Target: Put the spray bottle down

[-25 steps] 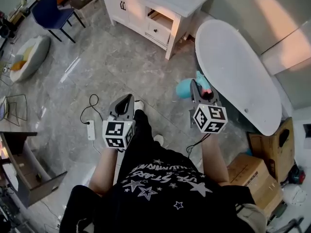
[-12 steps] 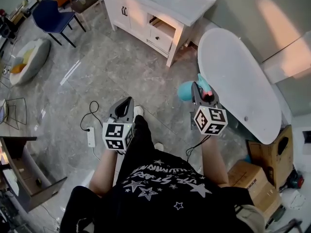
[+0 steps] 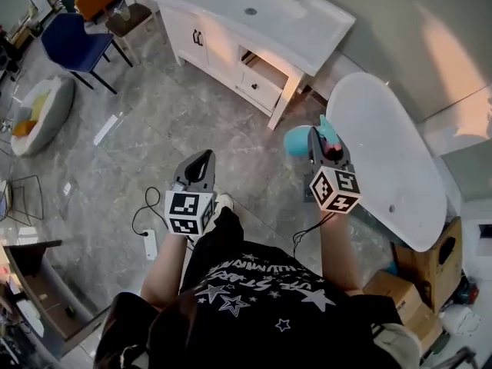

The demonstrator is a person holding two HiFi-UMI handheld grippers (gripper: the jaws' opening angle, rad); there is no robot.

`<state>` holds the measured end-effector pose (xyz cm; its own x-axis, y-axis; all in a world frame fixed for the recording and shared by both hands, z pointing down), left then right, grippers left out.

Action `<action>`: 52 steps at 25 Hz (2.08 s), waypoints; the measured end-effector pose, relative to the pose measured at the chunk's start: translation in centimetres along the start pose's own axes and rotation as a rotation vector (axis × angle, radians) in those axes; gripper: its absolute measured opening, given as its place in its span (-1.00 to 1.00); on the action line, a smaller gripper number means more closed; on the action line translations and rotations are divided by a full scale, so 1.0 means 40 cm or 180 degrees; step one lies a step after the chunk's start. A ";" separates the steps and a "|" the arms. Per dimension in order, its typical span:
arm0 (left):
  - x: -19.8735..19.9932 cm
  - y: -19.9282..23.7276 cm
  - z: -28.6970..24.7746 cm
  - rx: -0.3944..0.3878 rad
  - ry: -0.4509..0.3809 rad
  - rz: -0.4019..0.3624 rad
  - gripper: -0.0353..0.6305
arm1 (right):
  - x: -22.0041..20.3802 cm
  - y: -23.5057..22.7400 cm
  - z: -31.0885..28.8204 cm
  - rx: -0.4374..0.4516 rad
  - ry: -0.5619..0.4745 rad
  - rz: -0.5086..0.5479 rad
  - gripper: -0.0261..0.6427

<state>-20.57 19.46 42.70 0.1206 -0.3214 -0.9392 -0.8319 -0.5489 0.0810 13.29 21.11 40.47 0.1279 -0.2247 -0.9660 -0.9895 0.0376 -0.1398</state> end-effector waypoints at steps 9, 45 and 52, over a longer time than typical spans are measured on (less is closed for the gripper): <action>0.094 0.244 -0.152 0.0007 -0.0042 -0.0005 -0.85 | 0.089 0.074 -0.274 -0.0122 -0.0113 0.0001 -0.48; 0.463 0.369 -1.109 -0.0248 0.0181 -0.0050 -0.85 | 0.316 -0.460 -1.167 -0.0578 -0.0085 -0.0104 -0.48; 0.511 0.382 -1.285 -0.0217 0.0217 -0.0023 -0.85 | 0.331 -0.572 -1.339 -0.0656 0.0002 0.0050 -0.48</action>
<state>-2.99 -35.15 41.88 0.1651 -0.3676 -0.9152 -0.7924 -0.6020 0.0989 33.98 -34.87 42.52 0.1123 -0.2264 -0.9675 -0.9843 -0.1588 -0.0771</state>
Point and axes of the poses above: the fingertips, and each gripper's own axes: z backward along the fingers, y to its left, x out of its top, the point moved 10 cm from there along z, backward along the fingers, and after that the axes turned 1 degree about y, right-handed, at the moved point
